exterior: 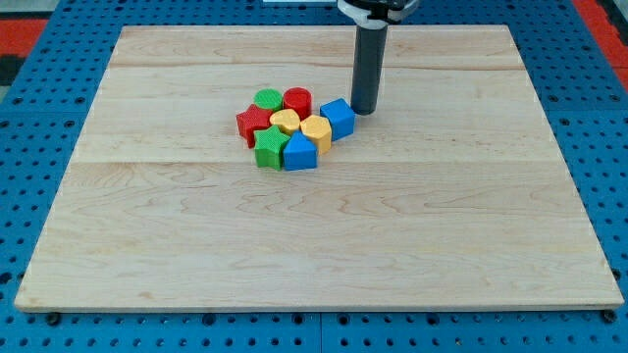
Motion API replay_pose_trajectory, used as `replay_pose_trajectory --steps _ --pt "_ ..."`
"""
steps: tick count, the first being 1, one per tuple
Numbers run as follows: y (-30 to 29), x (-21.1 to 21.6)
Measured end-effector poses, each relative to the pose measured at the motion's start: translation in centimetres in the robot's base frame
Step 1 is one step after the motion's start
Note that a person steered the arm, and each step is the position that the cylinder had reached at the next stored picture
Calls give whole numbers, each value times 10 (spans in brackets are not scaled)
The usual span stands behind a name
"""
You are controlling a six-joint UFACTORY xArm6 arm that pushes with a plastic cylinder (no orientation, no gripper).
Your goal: Point your arm at the blue cube
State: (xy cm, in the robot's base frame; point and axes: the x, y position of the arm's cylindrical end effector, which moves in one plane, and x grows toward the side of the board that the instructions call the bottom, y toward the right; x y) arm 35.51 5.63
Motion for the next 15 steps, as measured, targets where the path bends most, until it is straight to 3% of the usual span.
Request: replay_pose_trajectory --steps 1,3,4,5,7,15 --pt "-12 -2" --pt "21 1" --pt "70 26" --pt "74 57" --pt "0 54" --pt "2 47"
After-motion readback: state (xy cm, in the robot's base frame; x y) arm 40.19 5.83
